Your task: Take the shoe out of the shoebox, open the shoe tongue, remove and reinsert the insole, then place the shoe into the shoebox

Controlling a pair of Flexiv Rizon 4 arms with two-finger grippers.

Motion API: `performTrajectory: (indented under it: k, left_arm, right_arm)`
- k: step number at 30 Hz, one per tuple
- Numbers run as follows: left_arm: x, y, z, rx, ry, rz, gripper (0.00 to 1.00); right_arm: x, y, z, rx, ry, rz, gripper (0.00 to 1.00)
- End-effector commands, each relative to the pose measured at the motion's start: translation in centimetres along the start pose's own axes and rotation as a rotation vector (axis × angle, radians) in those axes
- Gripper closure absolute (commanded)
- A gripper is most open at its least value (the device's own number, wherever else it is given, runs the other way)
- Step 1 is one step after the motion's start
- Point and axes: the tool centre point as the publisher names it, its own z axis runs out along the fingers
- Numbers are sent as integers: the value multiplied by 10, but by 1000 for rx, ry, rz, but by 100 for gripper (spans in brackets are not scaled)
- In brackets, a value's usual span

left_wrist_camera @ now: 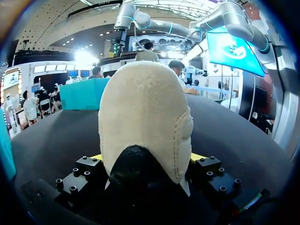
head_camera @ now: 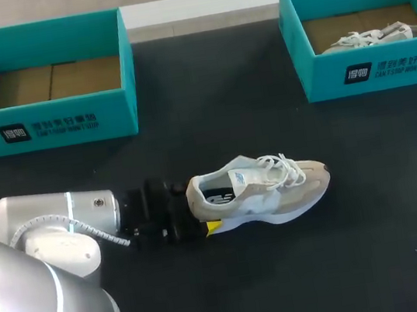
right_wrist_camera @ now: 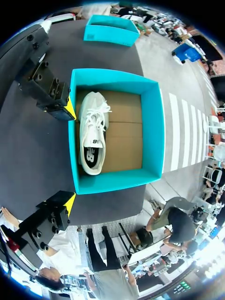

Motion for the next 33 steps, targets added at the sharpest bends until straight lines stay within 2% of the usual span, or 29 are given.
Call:
performTrajectory:
  k: [1, 11, 16, 23, 29, 32, 33]
  left_arm:
    - [0, 0, 0, -3, 2, 0, 100]
    - [0, 0, 0, -3, 2, 0, 100]
    - [0, 0, 0, -3, 2, 0, 100]
    - [0, 0, 0, -3, 2, 0, 100]
    - [0, 0, 0, -3, 2, 0, 100]
    - [0, 0, 0, -3, 2, 0, 100]
    - [0, 0, 0, -3, 2, 0, 100]
  right_arm:
    - [0, -1, 0, -2, 0, 1, 0]
    - [0, -1, 0, -2, 0, 1, 0]
    - [48, -21, -8, -7, 24, 74, 0]
    - [123, -47, -39, 21, 64, 73, 0]
    - [174, -83, -61, 38, 57, 49, 0]
    - [194, -104, -68, 24, 64, 64, 0]
    - [203, -114, -71, 37, 37, 54, 0]
